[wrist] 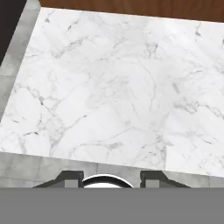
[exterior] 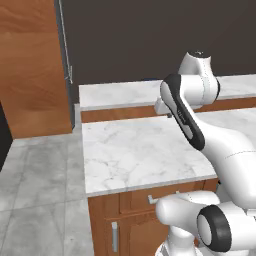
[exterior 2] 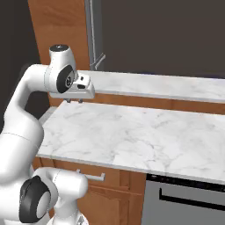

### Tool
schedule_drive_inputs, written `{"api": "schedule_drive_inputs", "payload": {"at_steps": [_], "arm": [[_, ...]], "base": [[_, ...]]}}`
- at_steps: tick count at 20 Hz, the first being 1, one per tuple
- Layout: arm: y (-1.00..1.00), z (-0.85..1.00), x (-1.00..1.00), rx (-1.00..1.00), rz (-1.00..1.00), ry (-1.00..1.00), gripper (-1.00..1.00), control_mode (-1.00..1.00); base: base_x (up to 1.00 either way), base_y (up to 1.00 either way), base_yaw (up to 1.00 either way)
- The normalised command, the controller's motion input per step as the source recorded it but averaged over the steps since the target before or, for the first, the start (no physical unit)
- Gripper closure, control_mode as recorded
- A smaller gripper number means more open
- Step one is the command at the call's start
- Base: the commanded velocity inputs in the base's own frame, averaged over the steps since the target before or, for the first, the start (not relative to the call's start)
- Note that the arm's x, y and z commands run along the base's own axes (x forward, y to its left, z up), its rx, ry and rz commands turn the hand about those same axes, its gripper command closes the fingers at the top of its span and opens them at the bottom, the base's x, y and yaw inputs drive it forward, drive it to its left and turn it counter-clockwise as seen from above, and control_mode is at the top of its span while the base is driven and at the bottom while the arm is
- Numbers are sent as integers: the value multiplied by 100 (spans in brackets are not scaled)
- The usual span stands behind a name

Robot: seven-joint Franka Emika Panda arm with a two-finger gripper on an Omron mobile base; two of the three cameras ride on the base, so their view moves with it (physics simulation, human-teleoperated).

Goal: Open the dishwasher door and pull out the top rack.

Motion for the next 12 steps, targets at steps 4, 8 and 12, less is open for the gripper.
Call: {"api": "schedule_drive_inputs", "payload": {"at_steps": [4, 8, 12], "arm": [[0, 0, 0, 0, 0, 0, -100, 100], [0, 0, 0, 0, 0, 0, -100, 100], [0, 0, 0, 0, 0, 0, -100, 100]], "base": [[0, 0, -10], [0, -2, -39], [0, -3, -48]]}}
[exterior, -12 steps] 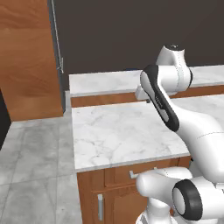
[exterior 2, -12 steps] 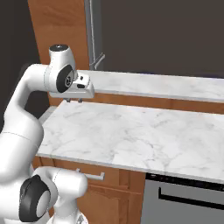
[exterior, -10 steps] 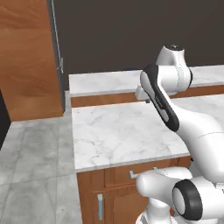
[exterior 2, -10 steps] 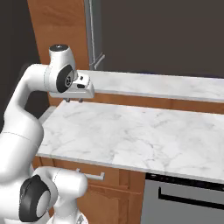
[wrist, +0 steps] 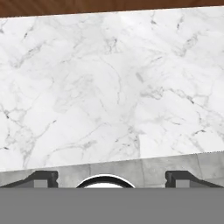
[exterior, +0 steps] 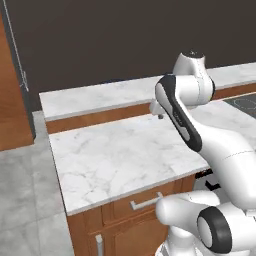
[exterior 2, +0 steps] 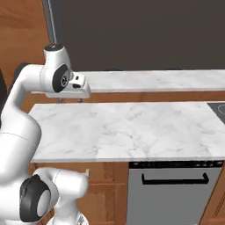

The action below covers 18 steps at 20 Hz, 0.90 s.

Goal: Open the dishwasher door and pull out the top rack.

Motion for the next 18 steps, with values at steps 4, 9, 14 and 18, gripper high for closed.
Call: {"api": "schedule_drive_inputs", "payload": {"at_steps": [4, 9, 14, 18], "arm": [[0, 0, 0, 0, 0, 0, -100, 100], [0, 0, 0, 0, 0, 0, -100, 100], [0, 0, 0, 0, 0, 0, -100, 100], [0, 0, 0, 0, 0, 0, -100, 100]], "base": [[0, -8, -48], [0, -11, -47], [0, -15, -46], [0, -12, -45]]}}
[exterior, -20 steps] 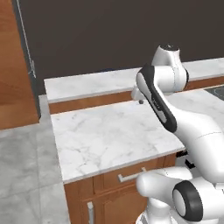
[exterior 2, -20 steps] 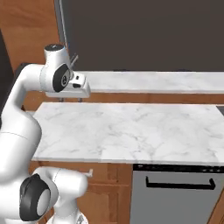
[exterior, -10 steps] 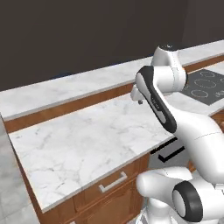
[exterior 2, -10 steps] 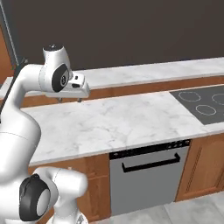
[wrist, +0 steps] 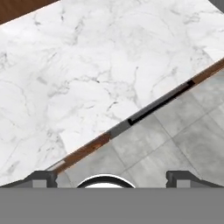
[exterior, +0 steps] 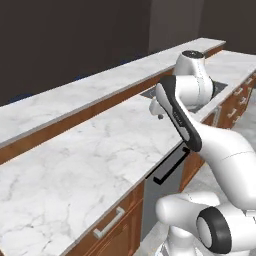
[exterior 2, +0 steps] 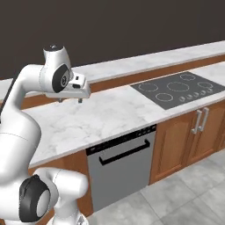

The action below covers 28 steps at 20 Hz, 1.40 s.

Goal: Open the dishwasher door and pull out the top rack.

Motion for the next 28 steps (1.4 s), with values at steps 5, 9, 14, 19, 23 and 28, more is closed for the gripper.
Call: {"api": "schedule_drive_inputs", "payload": {"at_steps": [5, 9, 14, 19, 23, 28], "arm": [[0, 0, 0, 0, 0, 0, -100, 100], [0, 0, 0, 0, 0, 0, -100, 100], [-2, -6, 0, 5, -13, 5, -100, -100], [-15, -35, 12, 18, -15, 9, -100, -100], [-19, -56, 27, 21, -5, 7, -100, -100], [-22, -59, 34, 23, -5, 9, -100, -100]], "base": [[0, -12, -45], [0, -11, -42], [0, -5, -23], [0, 0, 0], [0, 0, 0], [0, 0, 0]]}}
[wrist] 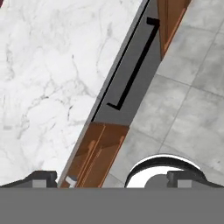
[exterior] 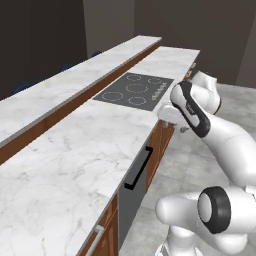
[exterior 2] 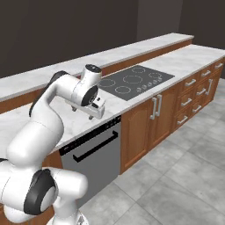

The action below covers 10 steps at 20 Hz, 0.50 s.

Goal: Open the dishwasher door and pull out the top rack.

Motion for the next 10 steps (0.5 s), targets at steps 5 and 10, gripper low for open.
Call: {"api": "schedule_drive_inputs", "payload": {"at_steps": [5, 10], "arm": [[-22, -56, 36, 21, -5, 8, -100, -100], [-22, -53, 20, 18, -1, 4, -100, -100]], "base": [[0, 0, 0], [0, 0, 0]]}}
